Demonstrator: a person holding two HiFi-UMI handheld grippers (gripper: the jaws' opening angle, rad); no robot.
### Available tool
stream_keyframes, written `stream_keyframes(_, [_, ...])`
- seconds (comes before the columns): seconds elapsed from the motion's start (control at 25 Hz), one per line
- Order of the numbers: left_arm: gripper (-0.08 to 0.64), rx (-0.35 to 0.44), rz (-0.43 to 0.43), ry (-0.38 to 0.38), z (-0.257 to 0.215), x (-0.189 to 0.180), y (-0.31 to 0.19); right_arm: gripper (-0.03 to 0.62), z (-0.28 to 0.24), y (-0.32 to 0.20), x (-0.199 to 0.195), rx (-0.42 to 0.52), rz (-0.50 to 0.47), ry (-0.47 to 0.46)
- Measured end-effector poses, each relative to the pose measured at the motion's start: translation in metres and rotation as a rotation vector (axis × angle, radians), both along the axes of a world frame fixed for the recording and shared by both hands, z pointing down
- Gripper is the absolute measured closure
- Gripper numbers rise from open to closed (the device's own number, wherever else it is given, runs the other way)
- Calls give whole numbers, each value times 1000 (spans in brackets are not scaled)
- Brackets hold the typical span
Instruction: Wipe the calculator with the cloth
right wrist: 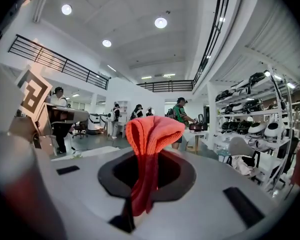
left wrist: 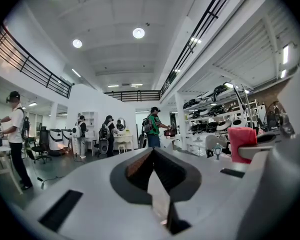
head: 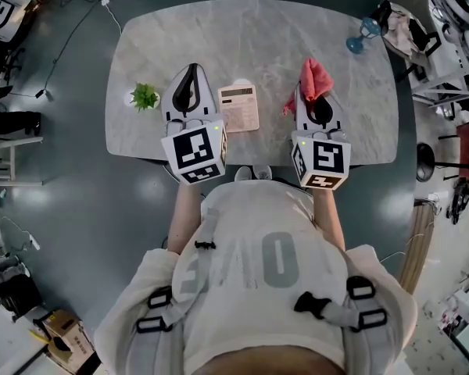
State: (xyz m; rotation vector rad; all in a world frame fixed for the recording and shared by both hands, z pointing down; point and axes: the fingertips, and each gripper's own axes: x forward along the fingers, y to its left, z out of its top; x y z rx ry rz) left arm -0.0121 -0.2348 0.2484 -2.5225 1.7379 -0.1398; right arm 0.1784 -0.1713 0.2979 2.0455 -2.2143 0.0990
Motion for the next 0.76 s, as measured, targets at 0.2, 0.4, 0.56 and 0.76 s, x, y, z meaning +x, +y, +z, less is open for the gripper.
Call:
stream_keyframes(0.2, [538,-15,8,2,4,-1,-1,538,0,4,1,-2,4,4])
stream_keyframes(0.4, [538,-24,13,8,6,1,-3,538,4,5,5,-11,8,7])
stream_keyframes(0.56, [538,-32,19,9,7,3,2,538,6,11,6,-25,10,13])
stream_keyframes(0.76, [538,-36,35,7,6,12,7,538,9,17,14,-40,15,14])
